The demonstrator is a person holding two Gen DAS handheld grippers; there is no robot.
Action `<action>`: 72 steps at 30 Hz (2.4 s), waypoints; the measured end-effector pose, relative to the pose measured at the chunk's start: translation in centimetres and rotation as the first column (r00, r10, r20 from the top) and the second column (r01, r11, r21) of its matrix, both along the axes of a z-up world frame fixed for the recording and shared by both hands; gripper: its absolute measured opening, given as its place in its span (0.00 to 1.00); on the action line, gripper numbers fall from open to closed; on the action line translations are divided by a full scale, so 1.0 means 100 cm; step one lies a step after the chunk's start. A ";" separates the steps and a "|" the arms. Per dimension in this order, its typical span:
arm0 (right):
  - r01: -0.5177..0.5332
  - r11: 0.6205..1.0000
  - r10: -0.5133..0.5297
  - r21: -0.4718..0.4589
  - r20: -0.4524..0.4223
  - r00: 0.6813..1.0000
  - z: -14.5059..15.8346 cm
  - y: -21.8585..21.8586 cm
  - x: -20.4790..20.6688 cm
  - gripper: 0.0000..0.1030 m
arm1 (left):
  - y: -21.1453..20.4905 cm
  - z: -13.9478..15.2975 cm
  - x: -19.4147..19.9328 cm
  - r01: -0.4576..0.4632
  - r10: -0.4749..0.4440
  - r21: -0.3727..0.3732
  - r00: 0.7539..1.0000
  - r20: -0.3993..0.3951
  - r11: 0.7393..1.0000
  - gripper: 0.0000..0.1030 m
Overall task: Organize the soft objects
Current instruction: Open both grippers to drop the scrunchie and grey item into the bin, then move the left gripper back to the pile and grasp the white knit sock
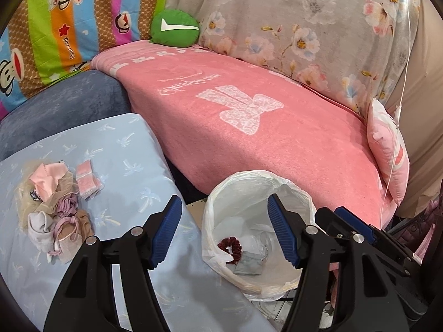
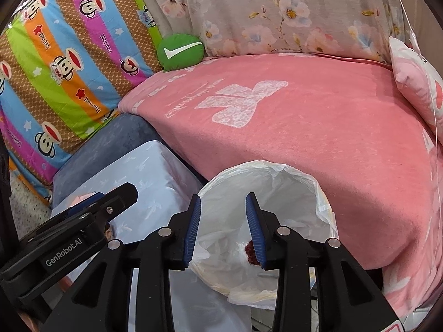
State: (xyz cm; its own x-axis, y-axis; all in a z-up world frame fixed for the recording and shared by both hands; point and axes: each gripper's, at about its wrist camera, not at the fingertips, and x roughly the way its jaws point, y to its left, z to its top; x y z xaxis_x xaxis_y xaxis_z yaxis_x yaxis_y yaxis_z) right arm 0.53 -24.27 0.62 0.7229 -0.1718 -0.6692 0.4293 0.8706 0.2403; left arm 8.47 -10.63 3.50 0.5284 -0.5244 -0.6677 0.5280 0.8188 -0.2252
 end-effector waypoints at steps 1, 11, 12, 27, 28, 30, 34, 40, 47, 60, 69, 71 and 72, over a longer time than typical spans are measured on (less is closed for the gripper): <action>-0.004 1.000 0.004 -0.001 -0.002 1.000 0.000 0.002 0.001 0.33 | 0.003 0.000 0.000 -0.006 0.006 -0.002 1.000 -0.001 1.000 0.60; -0.064 0.998 0.064 -0.021 -0.010 0.998 0.001 0.035 0.013 0.39 | 0.049 -0.008 0.011 -0.117 0.117 -0.015 0.993 -0.032 0.993 0.77; -0.073 0.997 0.072 -0.023 -0.011 0.997 0.001 0.039 0.015 0.39 | 0.056 -0.009 0.012 -0.135 0.134 -0.022 0.990 -0.037 0.991 0.77; -0.191 0.980 0.190 -0.059 -0.027 0.981 0.006 0.104 0.038 0.46 | 0.148 -0.029 0.031 -0.318 0.314 -0.021 0.945 -0.095 0.948 0.78; -0.198 0.978 0.197 -0.061 -0.029 0.980 0.006 0.108 0.040 0.46 | 0.155 -0.031 0.032 -0.333 0.330 -0.016 0.939 -0.098 0.943 0.78; -0.213 0.975 0.211 -0.066 -0.032 0.977 0.005 0.116 0.043 0.48 | 0.165 -0.035 0.033 -0.354 0.351 -0.008 0.931 -0.101 0.935 0.78; -0.246 0.967 0.243 -0.074 -0.042 0.969 0.004 0.136 0.051 0.49 | 0.184 -0.043 0.038 -0.390 0.387 0.004 0.914 -0.118 0.921 0.78; -0.294 0.952 0.289 -0.084 -0.064 0.955 -0.003 0.163 0.063 0.50 | 0.213 -0.060 0.045 -0.443 0.440 0.015 0.884 -0.160 0.896 0.78; -0.341 0.938 0.335 -0.064 -0.096 0.937 -0.018 0.189 0.081 0.50 | 0.237 -0.080 0.057 -0.491 0.483 0.024 0.846 -0.226 0.871 0.78; -0.400 0.916 0.390 -0.039 -0.153 0.908 -0.044 0.224 0.116 0.50 | 0.253 -0.102 0.087 -0.495 0.426 -0.088 0.814 -0.394 0.864 0.78; -0.433 0.901 0.427 0.003 -0.183 0.886 -0.064 0.237 0.132 0.50 | 0.262 -0.113 0.094 -0.482 0.356 -0.173 0.806 -0.474 0.859 0.34; -0.438 0.899 0.433 0.017 -0.193 0.880 -0.071 0.240 0.134 0.50 | 0.264 -0.109 0.091 -0.468 0.354 -0.167 0.818 -0.453 0.868 0.29; -0.439 0.898 0.434 0.020 -0.195 0.879 -0.074 0.241 0.134 0.50 | 0.265 -0.107 0.089 -0.465 0.358 -0.161 0.822 -0.443 0.871 0.29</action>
State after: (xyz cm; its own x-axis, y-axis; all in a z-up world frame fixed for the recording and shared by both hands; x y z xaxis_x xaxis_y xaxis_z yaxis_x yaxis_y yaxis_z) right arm 13.94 -0.20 -6.75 0.5881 0.1137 -0.8007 0.0394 0.9849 0.1688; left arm 17.35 15.91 -7.19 0.4589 -0.4934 -0.7388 -0.0209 0.8254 -0.5642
